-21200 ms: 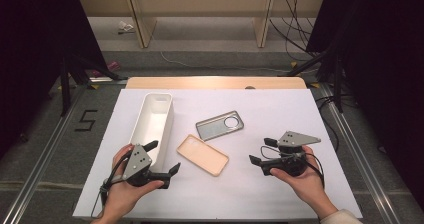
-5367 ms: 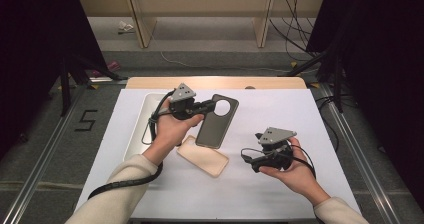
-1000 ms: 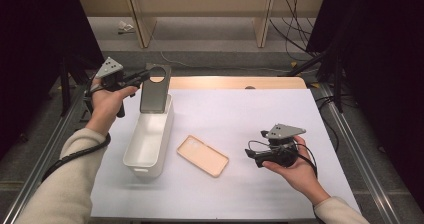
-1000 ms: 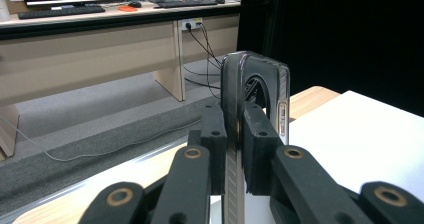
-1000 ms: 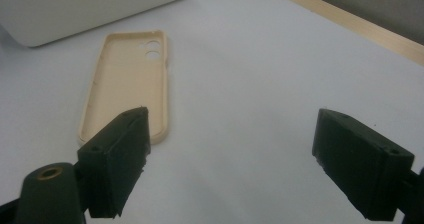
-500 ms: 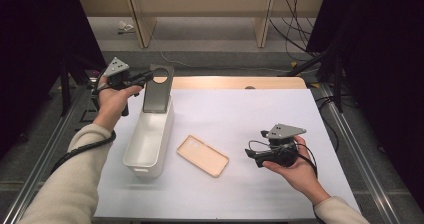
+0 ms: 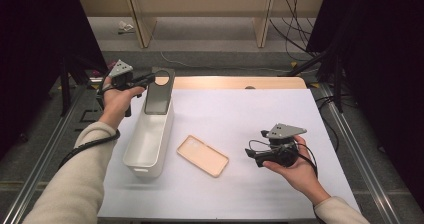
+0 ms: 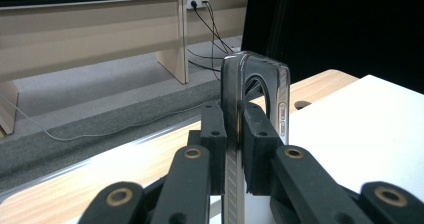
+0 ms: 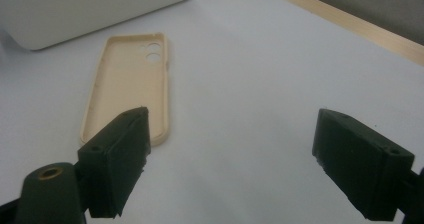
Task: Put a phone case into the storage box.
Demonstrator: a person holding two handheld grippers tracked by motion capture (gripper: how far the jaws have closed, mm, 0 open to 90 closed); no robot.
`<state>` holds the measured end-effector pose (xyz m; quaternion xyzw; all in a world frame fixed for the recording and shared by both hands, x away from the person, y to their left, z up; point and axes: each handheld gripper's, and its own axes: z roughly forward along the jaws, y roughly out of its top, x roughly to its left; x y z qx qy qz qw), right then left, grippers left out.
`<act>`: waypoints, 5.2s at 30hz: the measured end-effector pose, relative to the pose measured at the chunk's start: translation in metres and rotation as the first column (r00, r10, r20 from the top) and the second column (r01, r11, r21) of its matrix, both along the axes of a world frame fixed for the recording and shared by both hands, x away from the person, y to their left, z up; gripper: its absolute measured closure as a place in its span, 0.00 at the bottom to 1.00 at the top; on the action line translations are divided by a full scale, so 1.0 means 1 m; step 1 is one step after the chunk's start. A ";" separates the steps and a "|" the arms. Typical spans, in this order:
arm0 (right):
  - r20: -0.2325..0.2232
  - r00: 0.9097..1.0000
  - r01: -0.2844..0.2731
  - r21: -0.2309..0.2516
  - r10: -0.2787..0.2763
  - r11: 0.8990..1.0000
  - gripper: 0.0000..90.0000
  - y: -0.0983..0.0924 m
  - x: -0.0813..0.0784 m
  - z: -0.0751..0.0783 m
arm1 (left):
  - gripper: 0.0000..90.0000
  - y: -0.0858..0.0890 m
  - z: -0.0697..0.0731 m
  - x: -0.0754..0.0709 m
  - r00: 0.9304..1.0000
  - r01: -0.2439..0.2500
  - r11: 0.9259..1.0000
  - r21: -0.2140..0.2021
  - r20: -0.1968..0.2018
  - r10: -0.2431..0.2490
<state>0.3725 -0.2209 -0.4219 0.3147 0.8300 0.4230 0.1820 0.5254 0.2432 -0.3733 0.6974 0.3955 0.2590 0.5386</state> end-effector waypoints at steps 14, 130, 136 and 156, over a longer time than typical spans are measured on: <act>-0.002 1.000 0.003 0.008 -0.003 1.000 0.18 -0.001 0.000 0.000 | 0.90 0.002 -0.011 0.004 1.000 -0.009 1.000 0.004 -0.025 0.009; -0.020 1.000 0.021 0.033 -0.020 0.999 0.18 0.000 0.002 -0.001 | 0.03 0.001 -0.017 -0.101 0.985 -0.107 0.992 0.066 -0.126 0.115; -0.019 1.000 0.019 0.034 -0.018 0.999 0.18 0.000 0.003 -0.001 | 0.03 -0.004 -0.021 -0.115 0.987 -0.091 0.995 0.051 -0.127 0.097; -0.020 0.999 0.026 0.043 -0.025 0.999 0.18 -0.001 0.005 -0.001 | 0.06 -0.024 -0.025 -0.154 0.997 -0.008 0.999 0.036 -0.081 0.011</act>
